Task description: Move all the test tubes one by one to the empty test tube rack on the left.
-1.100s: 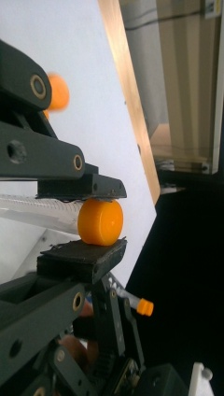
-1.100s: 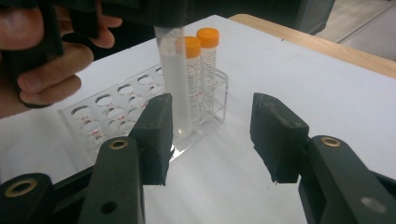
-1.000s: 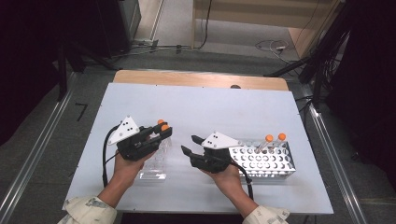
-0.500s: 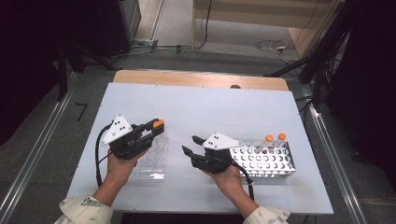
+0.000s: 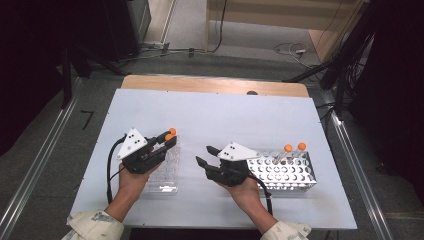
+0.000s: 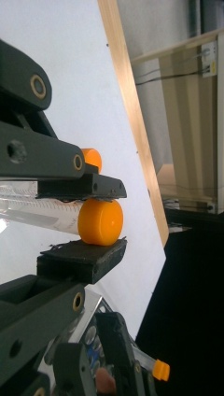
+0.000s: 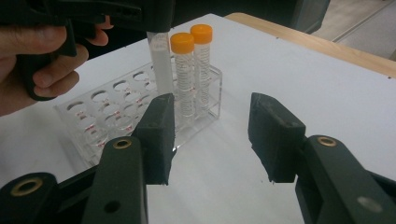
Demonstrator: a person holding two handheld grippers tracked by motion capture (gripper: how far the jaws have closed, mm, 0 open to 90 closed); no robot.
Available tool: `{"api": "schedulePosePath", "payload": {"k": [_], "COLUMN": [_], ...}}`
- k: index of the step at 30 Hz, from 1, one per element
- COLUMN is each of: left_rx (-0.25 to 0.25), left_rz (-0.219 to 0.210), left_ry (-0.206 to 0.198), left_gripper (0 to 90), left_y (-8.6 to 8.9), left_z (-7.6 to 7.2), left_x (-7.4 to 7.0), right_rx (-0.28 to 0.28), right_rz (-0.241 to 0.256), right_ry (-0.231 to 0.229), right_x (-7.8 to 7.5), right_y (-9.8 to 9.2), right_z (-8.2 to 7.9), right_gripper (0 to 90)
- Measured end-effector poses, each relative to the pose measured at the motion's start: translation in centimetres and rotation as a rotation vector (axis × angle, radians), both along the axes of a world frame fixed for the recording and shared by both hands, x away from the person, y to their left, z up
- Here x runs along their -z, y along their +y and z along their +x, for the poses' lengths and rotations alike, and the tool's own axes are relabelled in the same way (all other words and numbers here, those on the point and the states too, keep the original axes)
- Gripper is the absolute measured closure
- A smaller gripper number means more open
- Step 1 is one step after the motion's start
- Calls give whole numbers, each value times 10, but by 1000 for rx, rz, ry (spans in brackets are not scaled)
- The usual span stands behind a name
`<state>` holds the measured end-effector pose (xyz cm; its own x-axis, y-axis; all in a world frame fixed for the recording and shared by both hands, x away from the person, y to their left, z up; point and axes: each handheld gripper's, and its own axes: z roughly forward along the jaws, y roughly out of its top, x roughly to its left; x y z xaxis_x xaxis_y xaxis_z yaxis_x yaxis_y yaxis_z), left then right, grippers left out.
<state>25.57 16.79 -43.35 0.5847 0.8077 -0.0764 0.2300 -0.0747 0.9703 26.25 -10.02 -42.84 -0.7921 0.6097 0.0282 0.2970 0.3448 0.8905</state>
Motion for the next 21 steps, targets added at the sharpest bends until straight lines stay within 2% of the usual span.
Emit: {"api": "schedulePosePath", "payload": {"k": [5, 7, 9, 13, 21], "left_rx": [-19, -33, -41, -36, -21], "left_rz": [13, 5, 8, 18, 18], "left_ry": [-8, -15, -8, 16, 27], "left_gripper": [692, 692, 692, 687, 660], "left_y": [-2, -1, -1, -2, -1], "left_z": [-3, -5, -6, -5, -3], "left_x": [5, 5, 6, 9, 9], "right_rx": [4, 5, 4, 2, 3], "right_rz": [1, 0, 0, 0, 0], "right_ry": [1, 2, 2, 1, 0], "right_x": [0, 0, 0, 0, 0], "right_y": [-1, -1, 0, 0, -1], "right_z": [0, 0, -1, -1, -1], "right_gripper": [497, 497, 498, 498, 501]}}
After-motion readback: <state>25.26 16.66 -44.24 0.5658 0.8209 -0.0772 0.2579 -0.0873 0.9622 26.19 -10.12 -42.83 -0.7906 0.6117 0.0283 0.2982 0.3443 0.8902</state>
